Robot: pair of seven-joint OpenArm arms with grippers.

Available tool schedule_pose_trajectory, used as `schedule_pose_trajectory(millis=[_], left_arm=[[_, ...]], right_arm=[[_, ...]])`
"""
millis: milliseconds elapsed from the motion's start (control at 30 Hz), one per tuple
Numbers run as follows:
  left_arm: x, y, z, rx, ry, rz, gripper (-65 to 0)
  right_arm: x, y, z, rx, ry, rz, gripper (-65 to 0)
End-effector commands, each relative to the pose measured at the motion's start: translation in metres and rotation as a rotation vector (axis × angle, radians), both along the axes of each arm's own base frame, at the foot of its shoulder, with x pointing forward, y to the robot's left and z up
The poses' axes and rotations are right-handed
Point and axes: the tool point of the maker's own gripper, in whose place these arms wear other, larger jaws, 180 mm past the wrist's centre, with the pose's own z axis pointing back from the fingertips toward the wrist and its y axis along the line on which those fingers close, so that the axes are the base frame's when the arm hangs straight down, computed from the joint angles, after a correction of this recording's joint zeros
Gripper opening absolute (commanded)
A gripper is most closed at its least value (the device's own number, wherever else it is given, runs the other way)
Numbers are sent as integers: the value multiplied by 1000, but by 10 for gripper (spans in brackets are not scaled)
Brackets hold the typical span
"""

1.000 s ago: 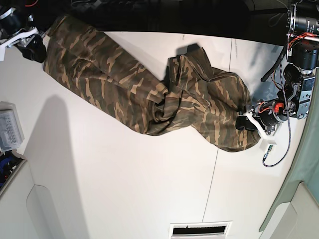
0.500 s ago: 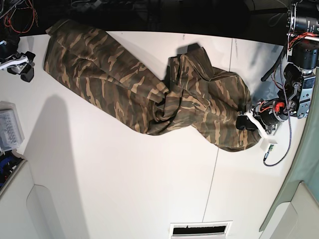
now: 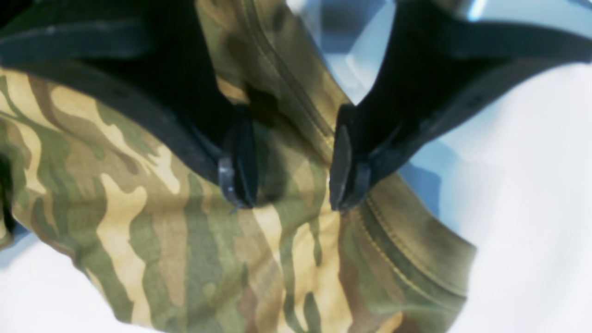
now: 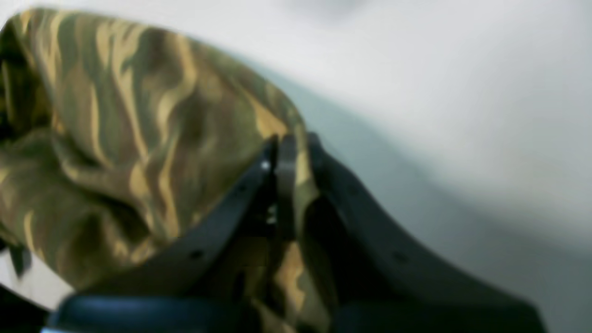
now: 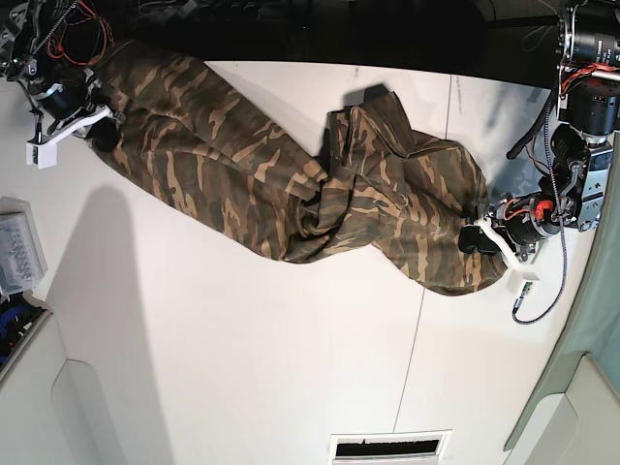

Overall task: Layout the t-shirt on the table in an organized manner, then fold the t-shirt properly
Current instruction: 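Grasp the shirt end with the right gripper and pull it away from the left gripper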

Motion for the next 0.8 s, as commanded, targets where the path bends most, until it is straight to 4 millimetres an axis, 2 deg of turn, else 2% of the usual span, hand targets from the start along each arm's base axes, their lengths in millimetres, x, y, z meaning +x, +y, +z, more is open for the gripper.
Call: schedule_pose_trajectory(millis=[0, 100, 233, 333, 400, 467, 500, 533, 567, 767], left_arm=[[-10, 12, -6, 59, 65, -10, -349], [-11, 13, -7, 69, 71, -15, -349], [-14, 13, -9, 69, 84, -16, -349], [-16, 13, -10, 70, 95, -17, -349], [-16, 13, -10, 70, 95, -18, -349], [-16, 13, -10, 70, 95, -17, -349], [-16, 13, -10, 70, 94, -17, -349], [-16, 13, -10, 68, 94, -17, -349], [-16, 13, -10, 65, 93, -15, -349], [-16, 11, -10, 58, 92, -14, -349]], right_arm=[[21, -14, 23, -23, -94, -17, -650], [46, -43, 57, -75, -196, -61, -650], [77, -81, 130, -201, -369, -69, -650], [92, -94, 179, -303, -469, -35, -650], [100, -99, 199, -344, -501, -19, -635], [104, -103, 204, -356, -488, -22, -408], [104, -103, 202, -355, -471, -22, -314], [102, -102, 198, -350, -451, -17, -251], [99, -101, 191, -344, -426, -14, -223], [68, -78, 140, -250, -306, -26, -222]])
